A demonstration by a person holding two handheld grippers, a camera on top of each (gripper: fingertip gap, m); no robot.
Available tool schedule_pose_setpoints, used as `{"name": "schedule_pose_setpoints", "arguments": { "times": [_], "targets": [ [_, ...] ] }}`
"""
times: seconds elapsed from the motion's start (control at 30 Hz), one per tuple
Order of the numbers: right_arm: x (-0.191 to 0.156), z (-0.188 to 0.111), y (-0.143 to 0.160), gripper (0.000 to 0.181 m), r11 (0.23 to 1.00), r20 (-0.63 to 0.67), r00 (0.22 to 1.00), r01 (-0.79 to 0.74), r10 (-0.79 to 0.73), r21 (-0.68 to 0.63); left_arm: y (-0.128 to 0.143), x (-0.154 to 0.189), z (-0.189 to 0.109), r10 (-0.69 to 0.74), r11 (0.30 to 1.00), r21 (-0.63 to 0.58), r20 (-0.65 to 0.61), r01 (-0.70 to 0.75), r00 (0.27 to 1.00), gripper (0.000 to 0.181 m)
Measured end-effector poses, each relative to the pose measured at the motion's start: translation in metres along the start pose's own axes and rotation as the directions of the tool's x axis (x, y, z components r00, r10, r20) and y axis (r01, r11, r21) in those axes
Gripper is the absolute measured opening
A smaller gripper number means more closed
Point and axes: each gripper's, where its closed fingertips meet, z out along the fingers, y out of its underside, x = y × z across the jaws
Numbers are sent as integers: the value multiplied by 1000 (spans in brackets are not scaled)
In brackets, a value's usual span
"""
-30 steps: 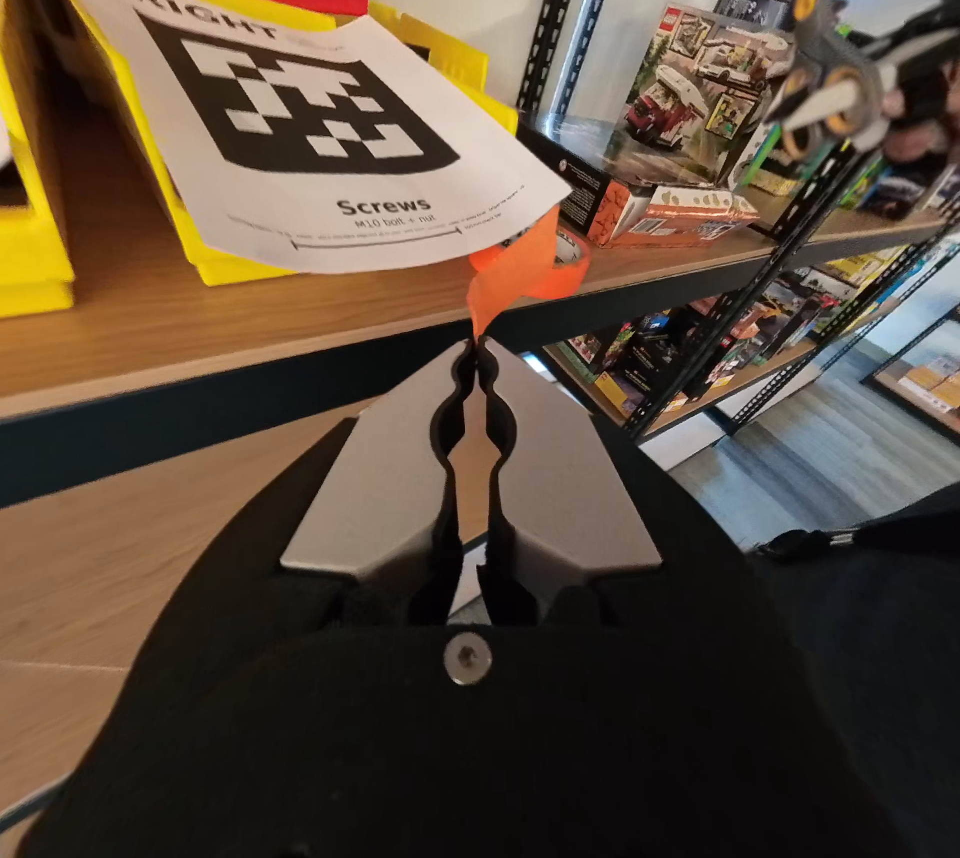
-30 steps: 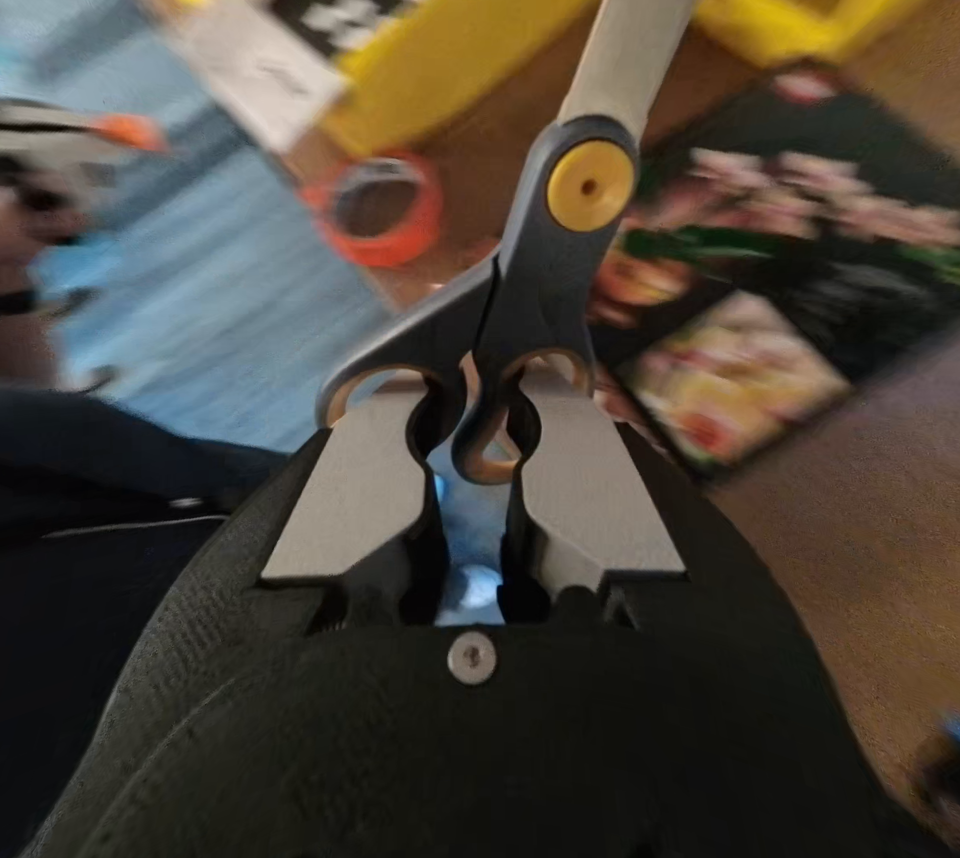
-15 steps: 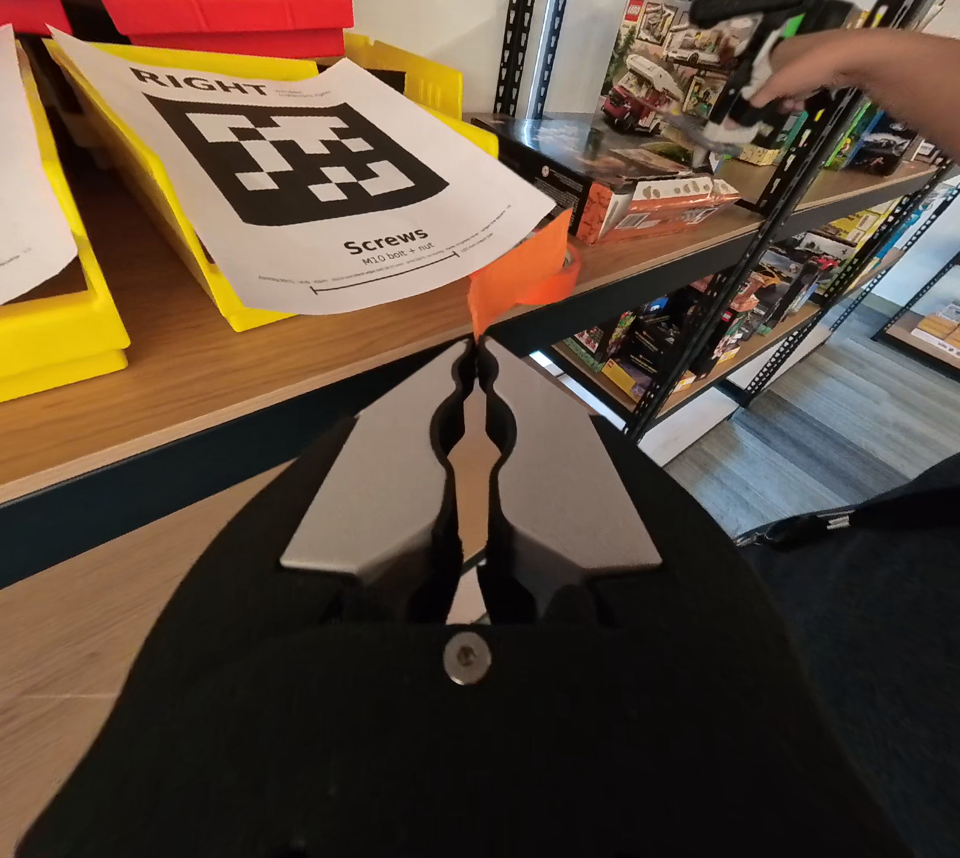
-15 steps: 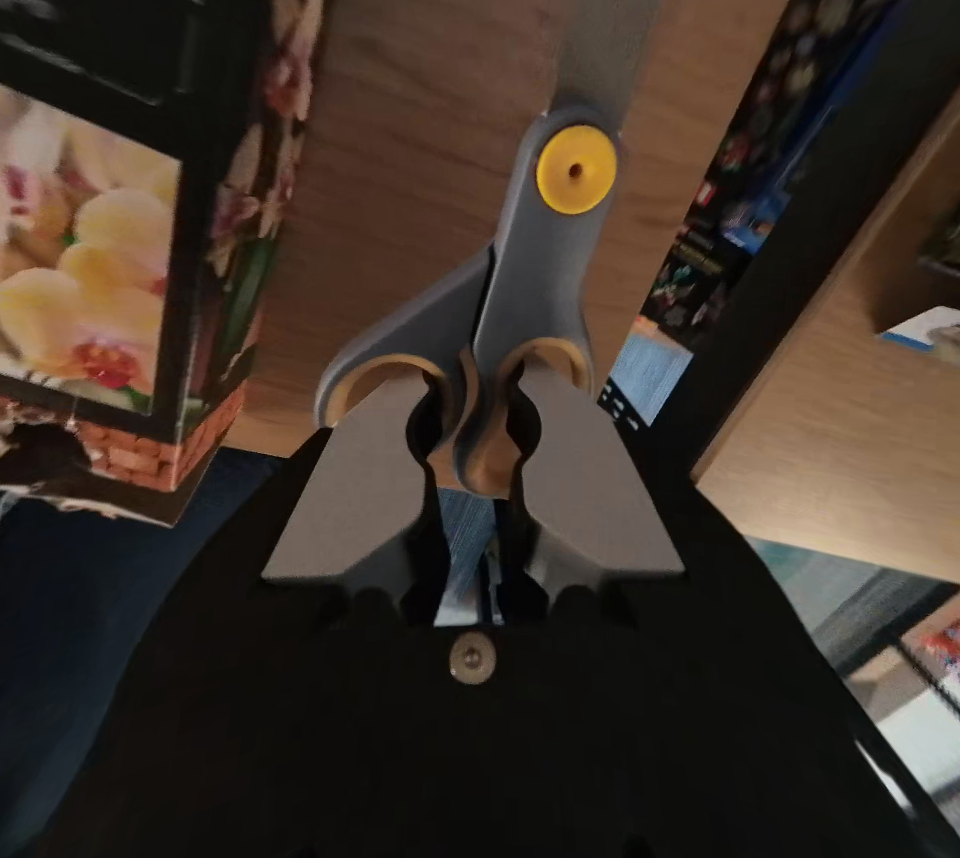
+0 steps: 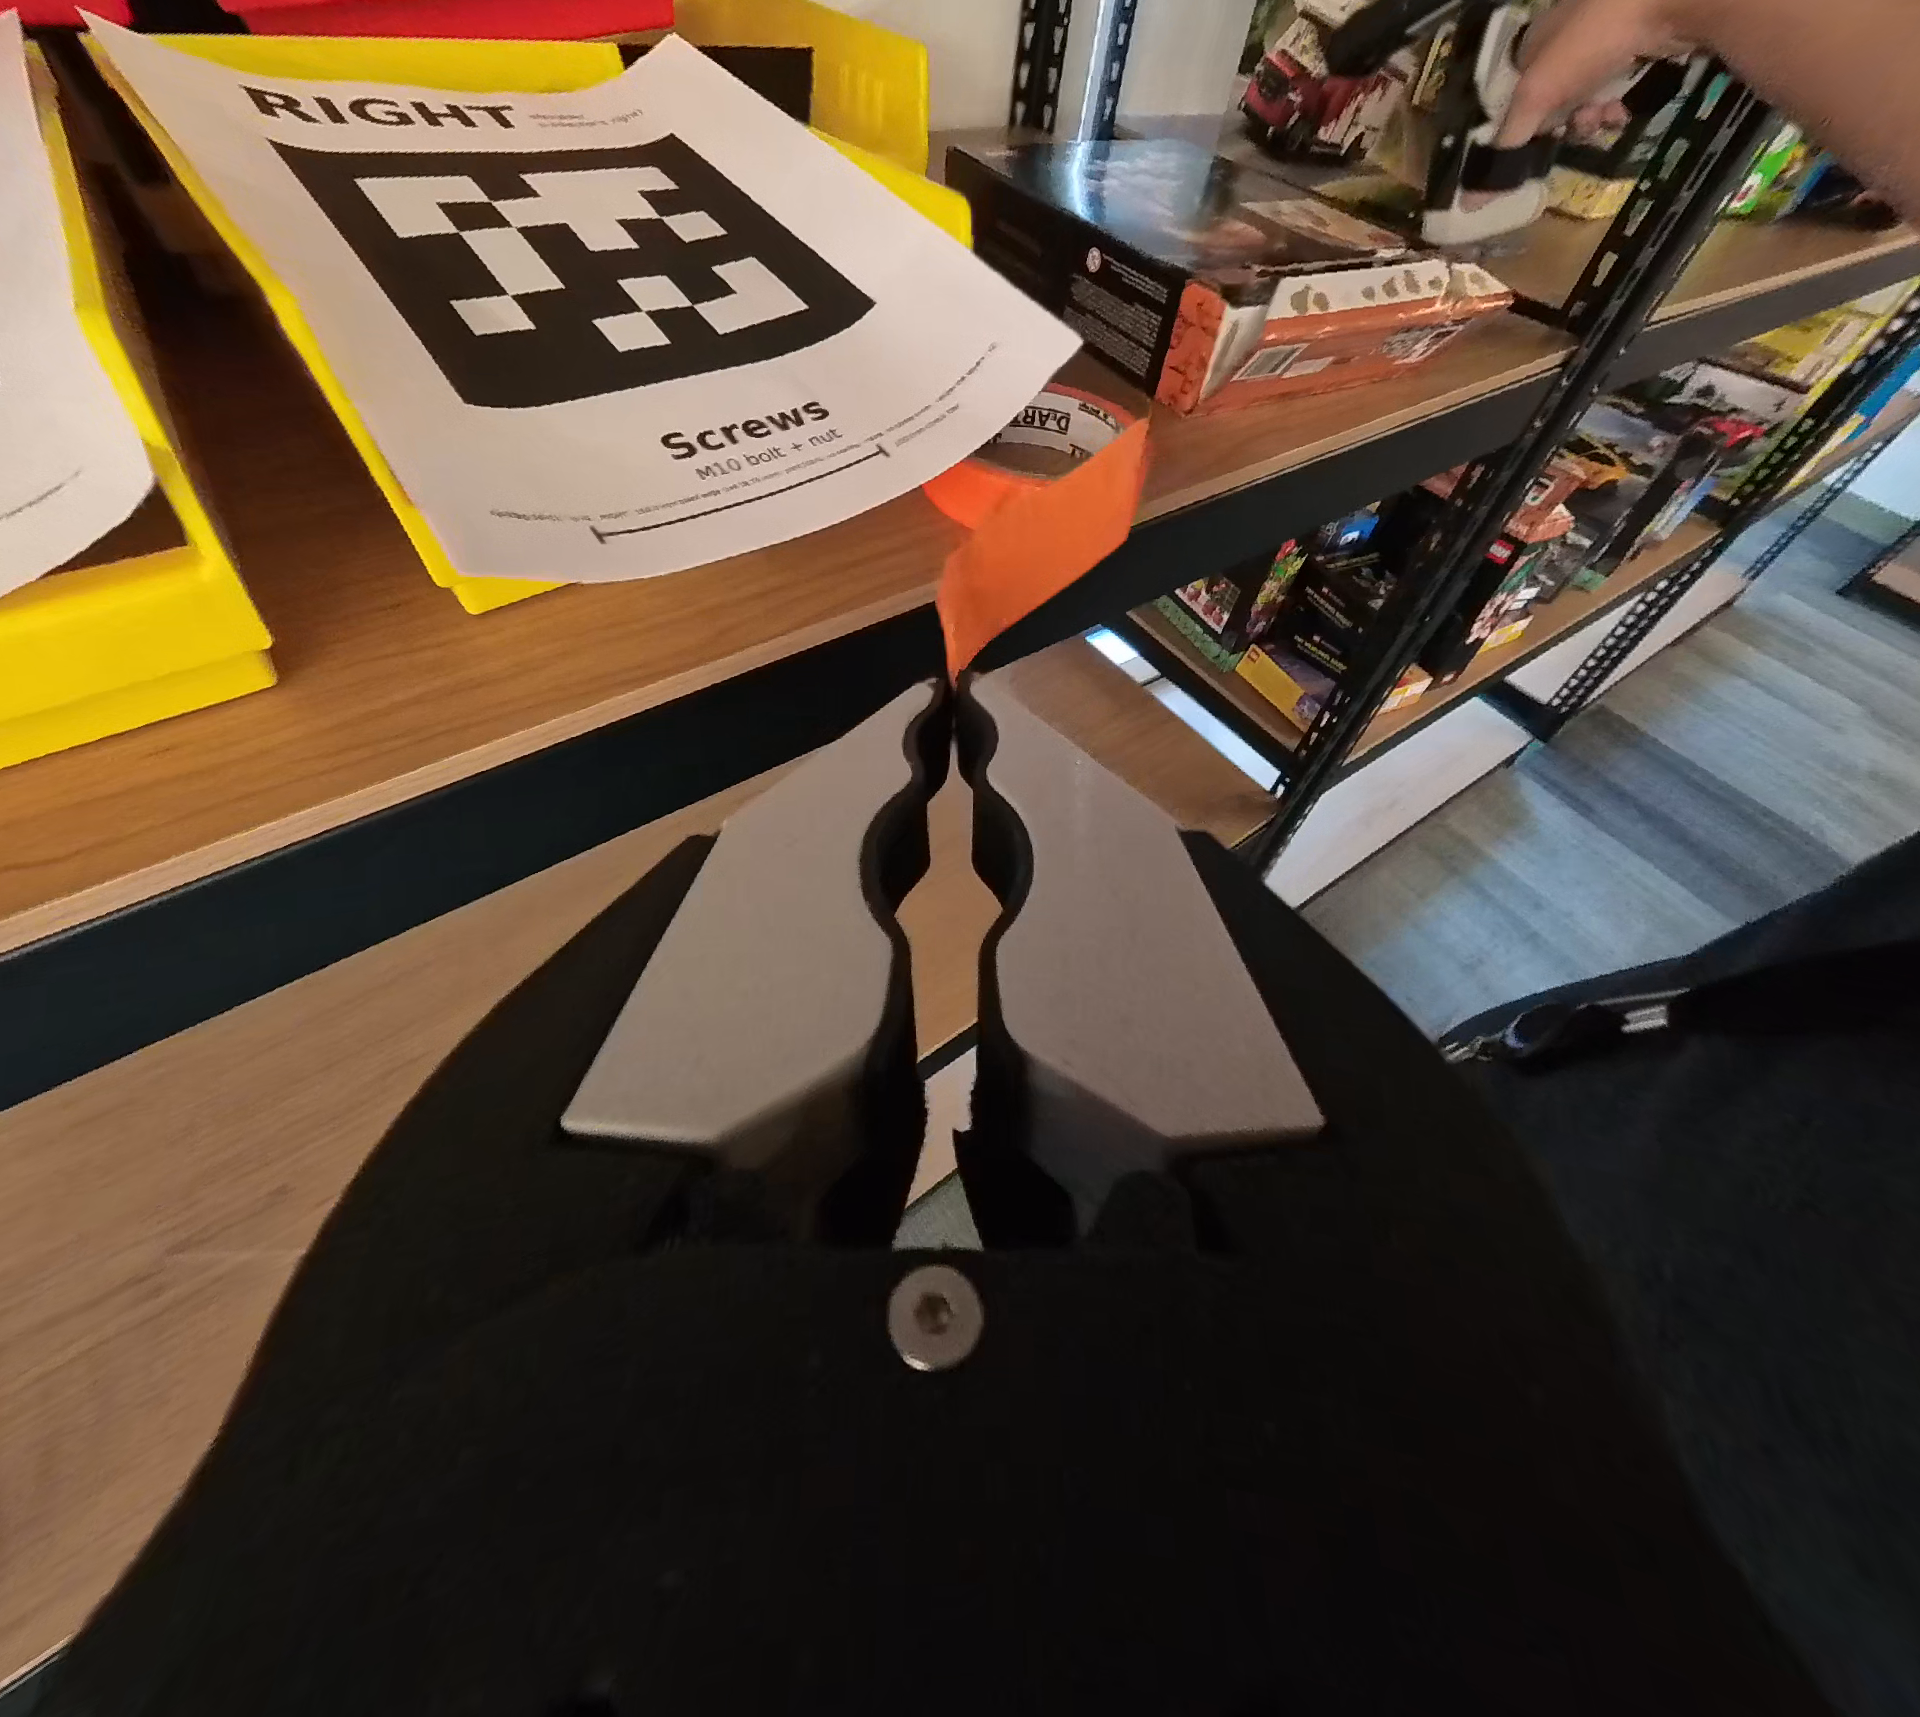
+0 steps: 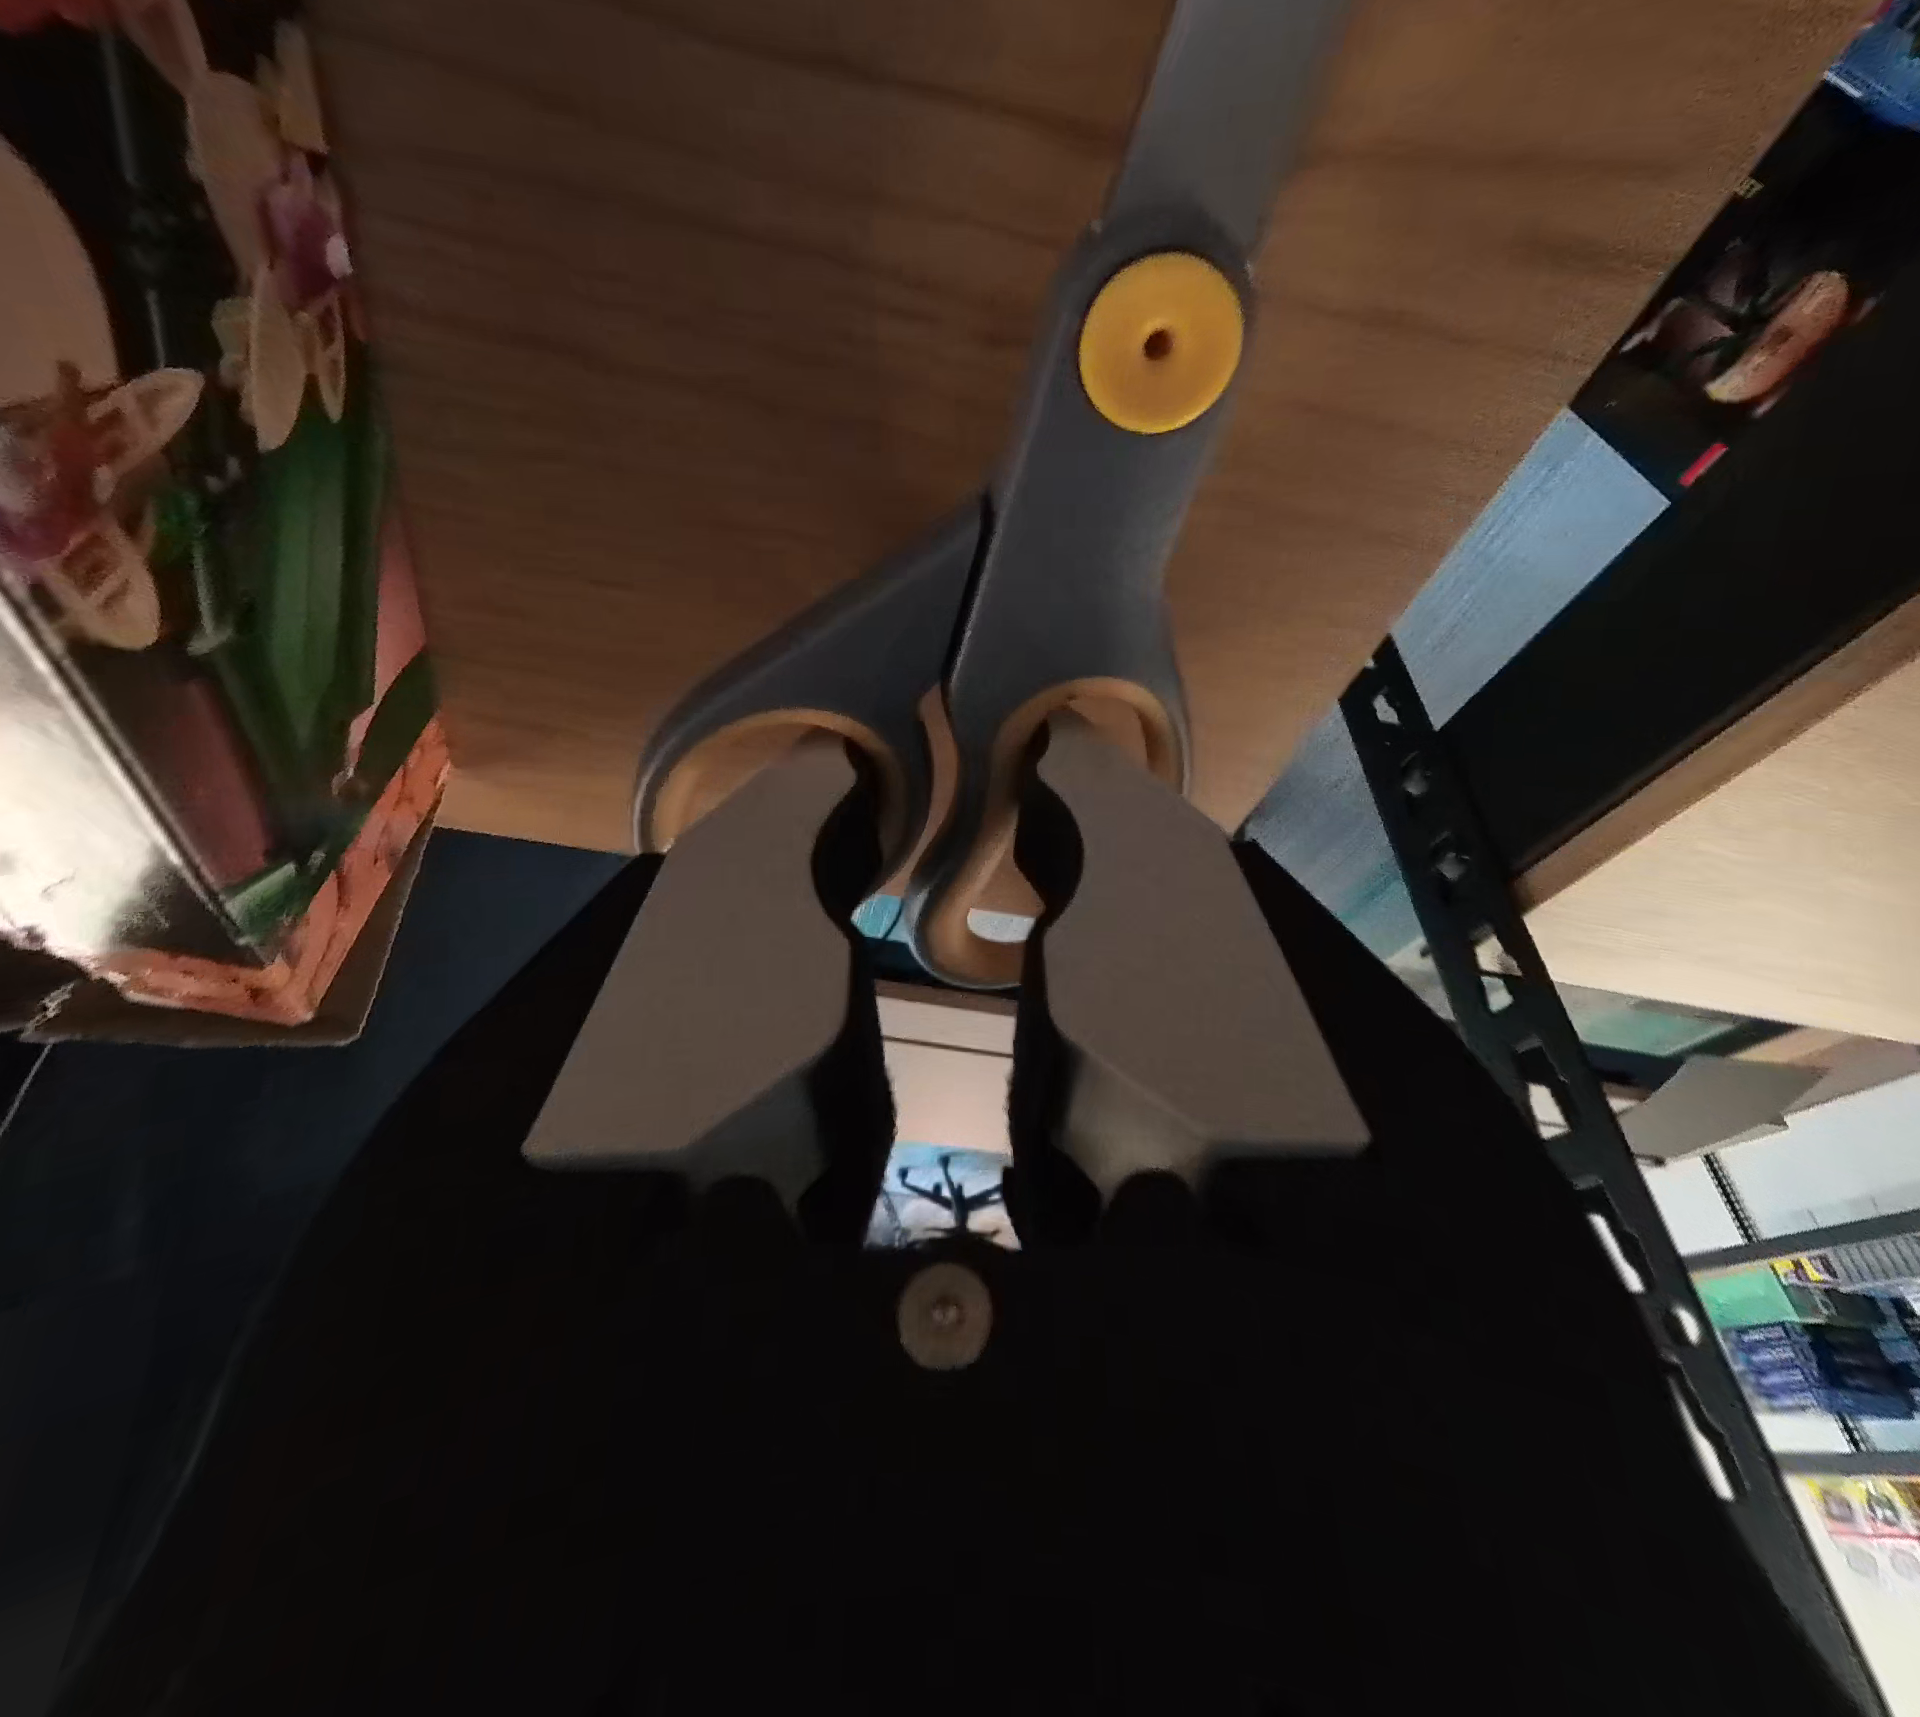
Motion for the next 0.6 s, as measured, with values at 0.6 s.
{"name": "schedule_pose_setpoints", "arguments": {
  "times": [0.6],
  "targets": [
    [-47,-118,1,48,392,-264,958,203,109,898,-11,43,3,36,999,17,-42,-35,998,0]
  ]
}}
